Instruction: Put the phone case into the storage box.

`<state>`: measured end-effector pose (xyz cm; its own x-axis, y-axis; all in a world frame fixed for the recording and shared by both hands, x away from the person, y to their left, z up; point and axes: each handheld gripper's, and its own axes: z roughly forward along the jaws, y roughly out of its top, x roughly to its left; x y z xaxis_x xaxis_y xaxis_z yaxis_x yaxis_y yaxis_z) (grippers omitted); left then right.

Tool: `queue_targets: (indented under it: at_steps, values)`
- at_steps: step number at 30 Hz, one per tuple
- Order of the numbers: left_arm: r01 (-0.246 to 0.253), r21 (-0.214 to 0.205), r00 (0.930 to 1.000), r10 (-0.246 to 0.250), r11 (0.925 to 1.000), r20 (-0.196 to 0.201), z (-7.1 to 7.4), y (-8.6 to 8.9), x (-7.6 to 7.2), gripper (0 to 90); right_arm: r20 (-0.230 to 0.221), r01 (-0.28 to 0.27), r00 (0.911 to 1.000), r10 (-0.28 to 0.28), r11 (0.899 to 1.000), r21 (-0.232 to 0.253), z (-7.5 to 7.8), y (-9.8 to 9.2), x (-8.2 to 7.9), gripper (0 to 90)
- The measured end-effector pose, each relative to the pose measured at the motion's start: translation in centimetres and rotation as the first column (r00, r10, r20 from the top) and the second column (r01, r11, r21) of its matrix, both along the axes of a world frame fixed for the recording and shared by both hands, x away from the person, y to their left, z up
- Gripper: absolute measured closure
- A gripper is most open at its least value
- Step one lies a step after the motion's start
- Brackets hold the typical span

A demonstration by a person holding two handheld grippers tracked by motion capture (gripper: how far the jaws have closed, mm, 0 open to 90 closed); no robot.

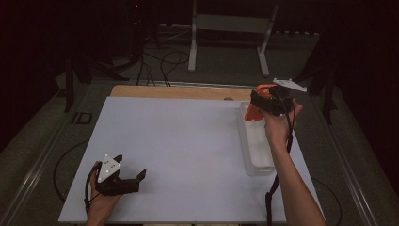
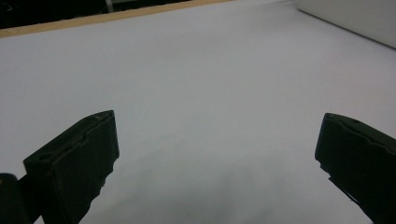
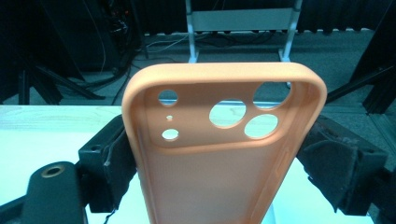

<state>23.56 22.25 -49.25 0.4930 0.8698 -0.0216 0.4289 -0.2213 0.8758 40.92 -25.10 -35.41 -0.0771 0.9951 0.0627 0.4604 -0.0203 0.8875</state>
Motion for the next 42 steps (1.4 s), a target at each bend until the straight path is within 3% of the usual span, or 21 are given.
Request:
queue_targets:
  at_steps: [42]
  values:
    - [0.013,0.002,0.9999,-0.013,0.9999,0.001,0.0,-0.4,0.1,0.5,-0.031,0.041,0.9987,-0.042,0.999,-0.017,-1.6,-0.8,2.5,16.8]
